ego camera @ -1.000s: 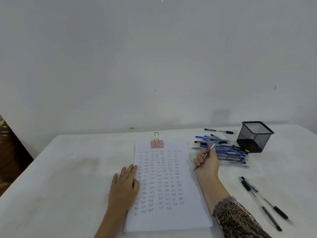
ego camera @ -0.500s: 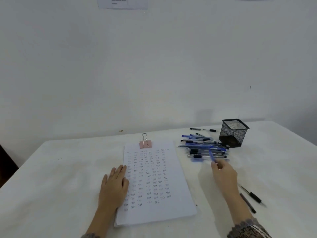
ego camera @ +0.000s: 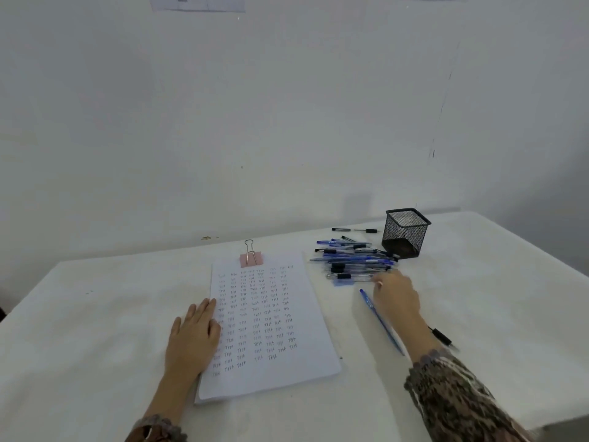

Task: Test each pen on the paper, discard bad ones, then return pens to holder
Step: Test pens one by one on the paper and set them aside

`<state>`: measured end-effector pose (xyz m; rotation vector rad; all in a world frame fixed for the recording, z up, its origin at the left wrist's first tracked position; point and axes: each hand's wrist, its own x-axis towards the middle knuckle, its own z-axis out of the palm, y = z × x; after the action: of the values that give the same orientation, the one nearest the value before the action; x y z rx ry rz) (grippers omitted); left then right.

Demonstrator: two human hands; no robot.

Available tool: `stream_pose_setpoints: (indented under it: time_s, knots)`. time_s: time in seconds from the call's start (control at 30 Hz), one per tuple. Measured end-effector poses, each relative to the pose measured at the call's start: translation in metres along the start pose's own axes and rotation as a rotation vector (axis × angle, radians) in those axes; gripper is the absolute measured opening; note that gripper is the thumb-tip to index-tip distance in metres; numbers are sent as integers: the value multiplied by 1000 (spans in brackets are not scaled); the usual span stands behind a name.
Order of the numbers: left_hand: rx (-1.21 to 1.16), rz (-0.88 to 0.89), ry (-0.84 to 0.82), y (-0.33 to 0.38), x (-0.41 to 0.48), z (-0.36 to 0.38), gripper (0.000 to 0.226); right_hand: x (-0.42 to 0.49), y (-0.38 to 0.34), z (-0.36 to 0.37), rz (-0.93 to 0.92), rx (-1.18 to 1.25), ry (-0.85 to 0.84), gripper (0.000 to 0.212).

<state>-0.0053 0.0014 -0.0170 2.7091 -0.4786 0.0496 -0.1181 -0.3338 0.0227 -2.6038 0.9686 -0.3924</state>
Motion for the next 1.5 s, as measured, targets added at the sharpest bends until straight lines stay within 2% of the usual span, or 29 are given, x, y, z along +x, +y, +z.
stream_pose_setpoints:
  time_s: [0.13, 0.4, 0.47, 0.53, 0.6, 0.7, 0.83, 0.9, 1.0, 1.07, 1.17, 1.23, 1.3, 1.37, 1.43, 1.5]
  knots:
    - [-2, 3, -11, -1, 0, 0, 50, 21, -2, 13, -236, -121, -101, 32]
    - [0, 11, 11, -1, -1, 1, 49, 32, -4, 15, -358, -340, -80, 25]
    - [-6, 17, 23, -1, 0, 3, 49, 29, -10, 12, -357, -245, 14, 24]
    - [-40, 23, 50, -3, 1, 5, 46, 19, -24, 8, -380, 31, 78, 23]
    - [-103, 83, 152, -4, 0, 6, 41, 2, -48, 3, -486, 241, 108, 25]
    - [-186, 279, 260, 3, -3, -1, 44, -27, -84, 10, -705, 162, 45, 28]
    - [-397, 374, 56, 32, -14, -15, 39, -55, -114, 37, -974, 68, -40, 40]
    - [-387, 386, -4, 42, -18, -15, 37, -59, -117, 51, -1026, 68, -17, 42]
    - [-384, 388, 34, 44, -18, -9, 27, -60, -116, 58, -1050, 47, 65, 32]
    - [-392, 378, 30, 42, -18, -4, 25, -59, -114, 60, -1050, 69, 61, 27]
    - [-446, 302, 68, 39, -17, 1, 25, -52, -117, 61, -1037, 8, 77, 37]
    - [-517, 204, 128, 38, -16, 1, 16, -45, -119, 55, -1004, 45, 171, 40]
    - [-611, 135, 143, 37, -17, 0, 6, -45, -117, 45, -834, 347, 203, 28]
    - [-642, 126, 114, 38, -18, -2, 5, -49, -119, 35, -510, 916, 47, 11]
    - [-651, 139, 95, 39, -20, -3, 11, -56, -123, 28, -212, 1424, -118, 13]
    - [-667, 155, 89, 39, -20, -4, 20, -62, -127, 28, -76, 1569, -196, 11]
